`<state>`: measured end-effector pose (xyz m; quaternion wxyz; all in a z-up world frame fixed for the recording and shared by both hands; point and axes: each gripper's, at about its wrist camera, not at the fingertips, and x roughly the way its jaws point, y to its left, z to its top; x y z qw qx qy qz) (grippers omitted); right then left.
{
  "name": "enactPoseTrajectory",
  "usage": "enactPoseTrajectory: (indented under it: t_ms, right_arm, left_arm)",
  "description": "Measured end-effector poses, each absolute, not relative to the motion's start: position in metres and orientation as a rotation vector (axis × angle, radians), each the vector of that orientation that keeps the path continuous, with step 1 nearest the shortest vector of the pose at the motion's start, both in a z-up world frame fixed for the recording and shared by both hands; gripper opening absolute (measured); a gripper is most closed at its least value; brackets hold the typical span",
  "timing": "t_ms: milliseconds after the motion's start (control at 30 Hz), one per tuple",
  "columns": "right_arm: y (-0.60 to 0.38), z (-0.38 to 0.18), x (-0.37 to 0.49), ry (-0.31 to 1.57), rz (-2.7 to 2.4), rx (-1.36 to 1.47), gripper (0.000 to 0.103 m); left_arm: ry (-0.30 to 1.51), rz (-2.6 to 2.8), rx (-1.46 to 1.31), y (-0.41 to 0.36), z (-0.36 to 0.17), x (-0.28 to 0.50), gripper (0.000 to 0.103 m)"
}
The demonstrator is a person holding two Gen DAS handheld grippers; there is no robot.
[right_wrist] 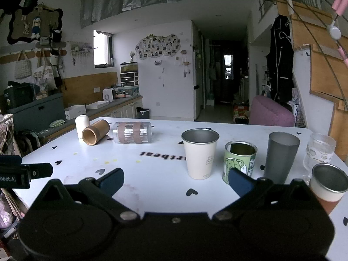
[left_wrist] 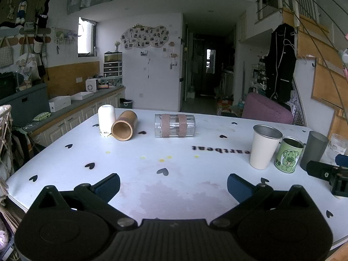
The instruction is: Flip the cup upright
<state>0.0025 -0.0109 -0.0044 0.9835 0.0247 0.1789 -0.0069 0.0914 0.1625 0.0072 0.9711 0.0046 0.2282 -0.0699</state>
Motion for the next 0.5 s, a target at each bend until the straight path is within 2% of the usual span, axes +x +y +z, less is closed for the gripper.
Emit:
enactPoseTrajectory:
  t_ms: [500]
  right_arm:
    - [-0.0103,-0.0044,0.0025,0.36,-0.013,0.049,0.103]
  left_arm:
    - [0.462,-0.141,0.007,0.1627,0.0074,0.0913,0.103]
